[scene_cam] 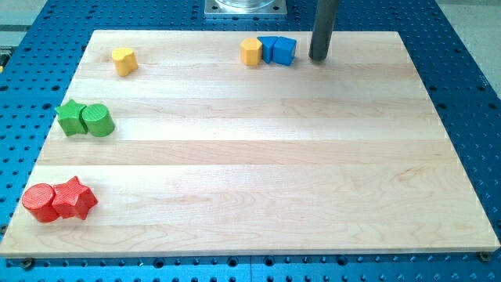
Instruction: Push the blue cube to the hexagon and triangle
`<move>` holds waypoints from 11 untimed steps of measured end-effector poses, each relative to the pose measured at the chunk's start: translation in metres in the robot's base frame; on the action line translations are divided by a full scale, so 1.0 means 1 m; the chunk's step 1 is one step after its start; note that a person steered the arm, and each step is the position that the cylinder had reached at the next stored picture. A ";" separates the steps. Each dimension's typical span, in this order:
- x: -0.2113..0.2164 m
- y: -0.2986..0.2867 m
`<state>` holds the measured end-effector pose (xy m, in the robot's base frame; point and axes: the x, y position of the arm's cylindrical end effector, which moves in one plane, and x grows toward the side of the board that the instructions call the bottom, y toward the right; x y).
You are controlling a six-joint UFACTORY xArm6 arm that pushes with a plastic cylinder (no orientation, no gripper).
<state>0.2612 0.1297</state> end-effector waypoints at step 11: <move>0.230 -0.296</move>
